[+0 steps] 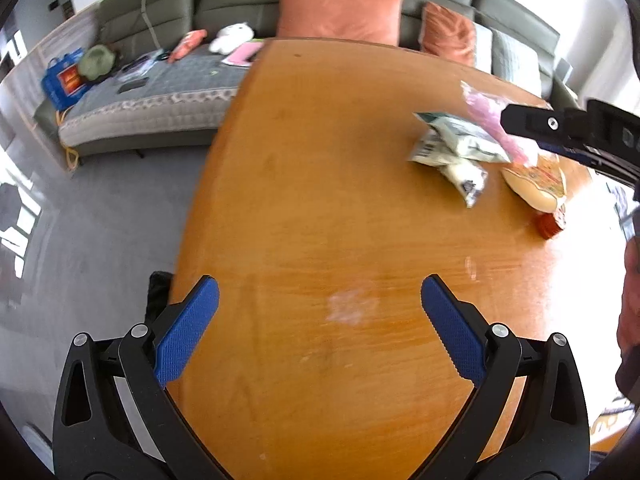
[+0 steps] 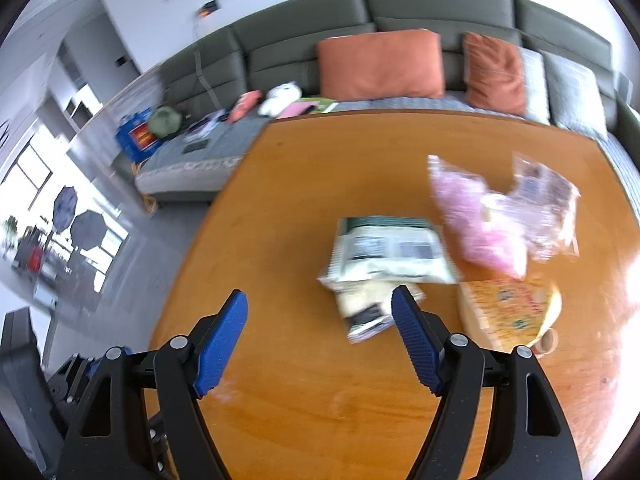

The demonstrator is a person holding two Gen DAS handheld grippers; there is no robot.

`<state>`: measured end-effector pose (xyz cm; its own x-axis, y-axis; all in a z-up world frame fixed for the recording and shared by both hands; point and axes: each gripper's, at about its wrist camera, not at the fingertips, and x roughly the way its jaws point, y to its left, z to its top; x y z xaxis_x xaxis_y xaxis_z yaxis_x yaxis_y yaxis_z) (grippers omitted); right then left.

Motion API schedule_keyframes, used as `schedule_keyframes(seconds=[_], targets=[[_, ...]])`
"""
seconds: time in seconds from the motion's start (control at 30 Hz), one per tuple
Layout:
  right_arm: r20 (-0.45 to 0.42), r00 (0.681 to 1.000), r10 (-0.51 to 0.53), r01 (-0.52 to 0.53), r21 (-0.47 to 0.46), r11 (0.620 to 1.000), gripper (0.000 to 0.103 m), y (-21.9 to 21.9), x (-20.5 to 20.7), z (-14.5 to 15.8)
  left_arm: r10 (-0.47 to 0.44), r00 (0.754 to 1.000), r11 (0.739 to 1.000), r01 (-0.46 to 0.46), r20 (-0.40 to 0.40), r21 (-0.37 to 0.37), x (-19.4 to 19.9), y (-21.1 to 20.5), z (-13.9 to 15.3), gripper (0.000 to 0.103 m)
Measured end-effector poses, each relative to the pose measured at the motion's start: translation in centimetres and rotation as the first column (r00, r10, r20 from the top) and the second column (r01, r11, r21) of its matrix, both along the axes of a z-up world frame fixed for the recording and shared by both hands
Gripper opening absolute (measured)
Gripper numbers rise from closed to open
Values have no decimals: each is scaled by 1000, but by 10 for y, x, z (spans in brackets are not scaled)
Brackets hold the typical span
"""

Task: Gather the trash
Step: 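Return to the table and grasp the white snack packet with the right tool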

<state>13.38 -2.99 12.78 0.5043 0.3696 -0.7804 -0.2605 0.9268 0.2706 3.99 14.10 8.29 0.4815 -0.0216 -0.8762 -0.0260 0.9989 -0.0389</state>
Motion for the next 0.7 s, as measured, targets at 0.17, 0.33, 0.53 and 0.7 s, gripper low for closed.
schedule_keyframes(seconds=[0.17, 0.33, 0.53, 0.7], targets=[[-43, 998, -40, 40, -1, 999, 81, -29, 27, -16, -29, 1000, 1000, 29, -8, 2, 13, -22, -2, 98], [-95, 995, -36, 33, -36, 999, 83, -28, 58, -38, -26, 999, 1000, 26, -32, -9, 21, -25, -11, 98], [-166, 985, -49, 35, -86, 996, 84, -14, 94, -74, -15, 997, 1000, 15, -75, -9, 34, -17, -25, 98], [-146, 988, -53, 35, -124, 992, 88, -7, 106, -84, 1, 995, 1000, -3, -95, -25, 47, -9, -32, 98]])
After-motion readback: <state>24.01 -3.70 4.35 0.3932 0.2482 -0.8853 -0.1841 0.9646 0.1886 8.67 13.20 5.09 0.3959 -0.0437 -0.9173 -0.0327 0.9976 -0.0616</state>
